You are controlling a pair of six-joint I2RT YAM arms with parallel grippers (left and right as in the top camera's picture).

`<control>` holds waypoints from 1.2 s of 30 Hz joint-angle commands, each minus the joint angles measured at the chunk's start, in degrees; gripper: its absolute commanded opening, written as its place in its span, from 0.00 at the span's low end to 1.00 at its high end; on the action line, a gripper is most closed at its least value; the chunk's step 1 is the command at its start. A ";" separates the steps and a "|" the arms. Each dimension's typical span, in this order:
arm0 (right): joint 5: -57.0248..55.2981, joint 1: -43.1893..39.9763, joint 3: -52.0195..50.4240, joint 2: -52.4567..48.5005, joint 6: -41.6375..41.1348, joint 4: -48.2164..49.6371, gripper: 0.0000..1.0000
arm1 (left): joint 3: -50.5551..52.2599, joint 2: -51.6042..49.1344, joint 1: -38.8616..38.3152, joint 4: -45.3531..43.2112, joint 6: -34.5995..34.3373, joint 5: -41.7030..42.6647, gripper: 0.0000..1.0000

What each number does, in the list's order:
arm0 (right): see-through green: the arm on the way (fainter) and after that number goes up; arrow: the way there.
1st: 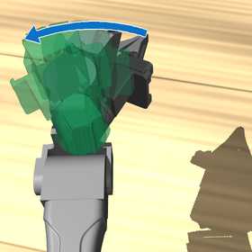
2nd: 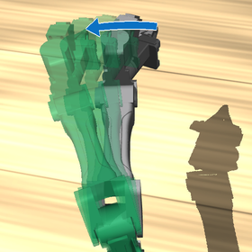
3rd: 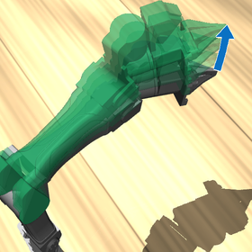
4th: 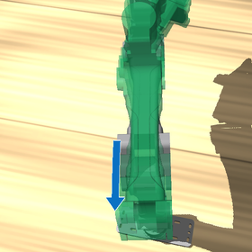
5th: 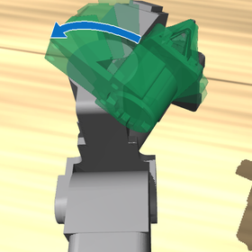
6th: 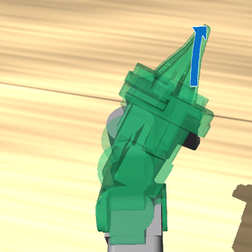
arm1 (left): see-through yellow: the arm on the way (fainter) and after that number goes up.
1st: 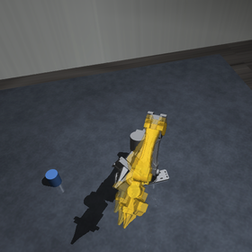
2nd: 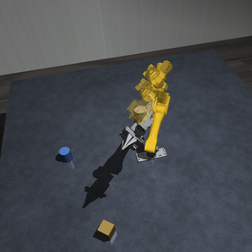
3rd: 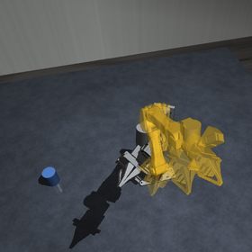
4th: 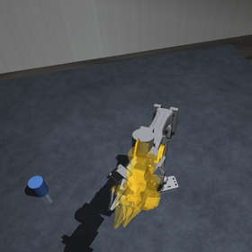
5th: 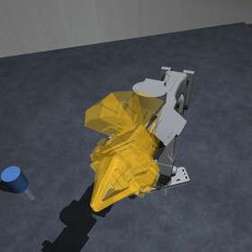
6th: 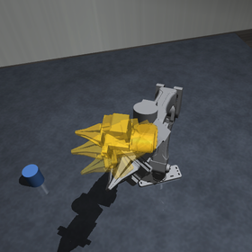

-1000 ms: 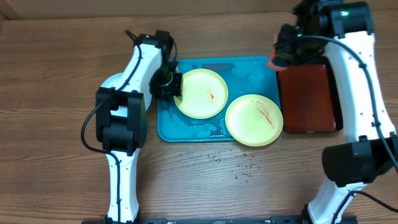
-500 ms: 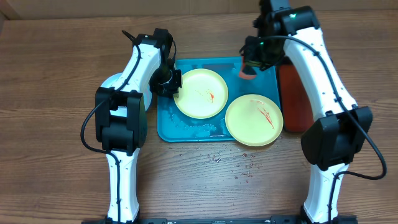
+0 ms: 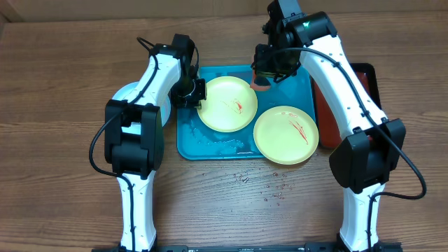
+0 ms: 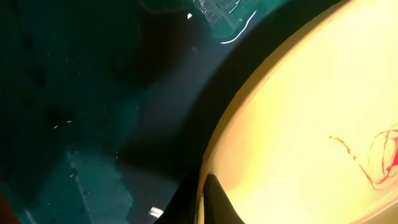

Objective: Clean dirty plates on tray and stack at the side
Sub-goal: 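Bring the sponge with the right gripper onto the yellow plate, then scrub the yellow plate with the sponge while left gripper holds it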

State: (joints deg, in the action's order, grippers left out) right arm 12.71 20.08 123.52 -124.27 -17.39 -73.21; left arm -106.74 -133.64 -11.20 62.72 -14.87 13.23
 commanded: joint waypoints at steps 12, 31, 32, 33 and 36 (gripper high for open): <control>0.39 4.57 -20.31 -0.09 -5.33 16.26 0.04 | 2.12 -2.03 -0.44 -1.49 -0.59 -1.60 0.04; 4.17 4.79 -22.45 -8.48 -9.73 25.00 0.04 | 2.12 -2.03 -0.46 -0.44 2.84 -1.14 0.04; 5.20 5.01 -22.45 -8.48 -9.70 25.40 0.04 | 2.12 -2.03 -0.46 -0.42 2.97 -1.14 0.04; 5.70 5.33 -22.45 -8.48 -9.73 25.68 0.04 | 2.14 -2.03 -0.46 -0.42 3.06 -1.11 0.04; 5.88 7.02 -22.45 -8.48 -9.70 26.67 0.04 | 2.12 -2.03 -0.46 -0.44 3.06 -1.11 0.04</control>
State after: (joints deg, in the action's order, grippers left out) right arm 17.04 24.84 101.16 -130.91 -26.44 -47.51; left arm -106.52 -133.60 -11.20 62.22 -13.26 13.74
